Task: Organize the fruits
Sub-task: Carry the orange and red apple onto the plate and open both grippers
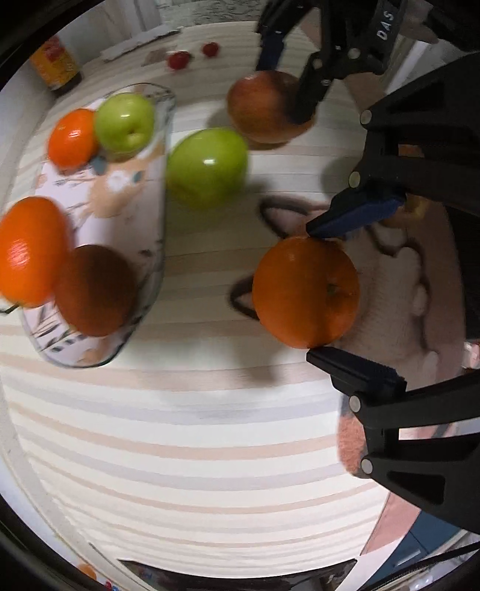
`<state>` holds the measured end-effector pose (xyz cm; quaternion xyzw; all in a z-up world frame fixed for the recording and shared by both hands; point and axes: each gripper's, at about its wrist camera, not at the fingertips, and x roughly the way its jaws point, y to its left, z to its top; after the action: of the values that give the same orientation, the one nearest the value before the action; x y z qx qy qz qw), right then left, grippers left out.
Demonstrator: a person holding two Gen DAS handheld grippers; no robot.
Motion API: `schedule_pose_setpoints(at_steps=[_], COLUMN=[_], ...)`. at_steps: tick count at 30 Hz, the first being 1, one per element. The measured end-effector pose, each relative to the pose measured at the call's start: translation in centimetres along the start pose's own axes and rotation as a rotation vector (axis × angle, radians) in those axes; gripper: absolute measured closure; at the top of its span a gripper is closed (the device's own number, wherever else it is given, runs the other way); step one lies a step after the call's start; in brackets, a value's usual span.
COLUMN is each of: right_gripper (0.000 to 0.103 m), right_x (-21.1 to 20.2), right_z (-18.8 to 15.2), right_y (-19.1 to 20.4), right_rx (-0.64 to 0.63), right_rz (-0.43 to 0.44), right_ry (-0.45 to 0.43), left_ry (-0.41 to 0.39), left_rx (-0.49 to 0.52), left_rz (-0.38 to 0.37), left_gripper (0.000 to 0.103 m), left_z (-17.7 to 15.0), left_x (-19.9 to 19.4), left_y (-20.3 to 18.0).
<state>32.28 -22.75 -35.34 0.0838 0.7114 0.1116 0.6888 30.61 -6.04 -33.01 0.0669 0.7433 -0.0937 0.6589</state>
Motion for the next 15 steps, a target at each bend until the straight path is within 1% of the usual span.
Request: schedule_pose_setpoints(at_steps=[2, 5, 11, 12, 13, 15], right_gripper=[0.032, 0.031, 0.032, 0.032, 0.032, 0.032], right_x=[-0.2, -0.2, -0.4, -0.4, -0.5, -1.0], right_z=[-0.1, 0.5, 1.0, 0.9, 0.8, 0.7], right_y=[-0.2, -0.4, -0.4, -0.4, -0.3, -1.0], right_rx=[0.014, 0.030, 0.038, 0.040, 0.046, 0.057], right_rz=[0.009, 0.020, 0.022, 0.021, 0.021, 0.029], right_ry=[-0.007, -0.009, -0.018, -0.020, -0.026, -0.033], left_ry=[-0.012, -0.024, -0.022, -0.026, -0.030, -0.055], left_rx=[-0.010, 0.008, -0.001, -0.004, -0.004, -0.001], left_rz=[0.004, 0.025, 0.031, 0.027, 0.022, 0.005], left_gripper=[0.044, 0.044, 0.045, 0.045, 0.046, 0.046], left_z=[0.4, 0.5, 0.6, 0.6, 1.9, 1.9], left_x=[-0.1, -0.4, -0.7, -1.0, -1.8, -3.6], left_y=[0.0, -0.4, -0.7, -0.8, -1.3, -1.4])
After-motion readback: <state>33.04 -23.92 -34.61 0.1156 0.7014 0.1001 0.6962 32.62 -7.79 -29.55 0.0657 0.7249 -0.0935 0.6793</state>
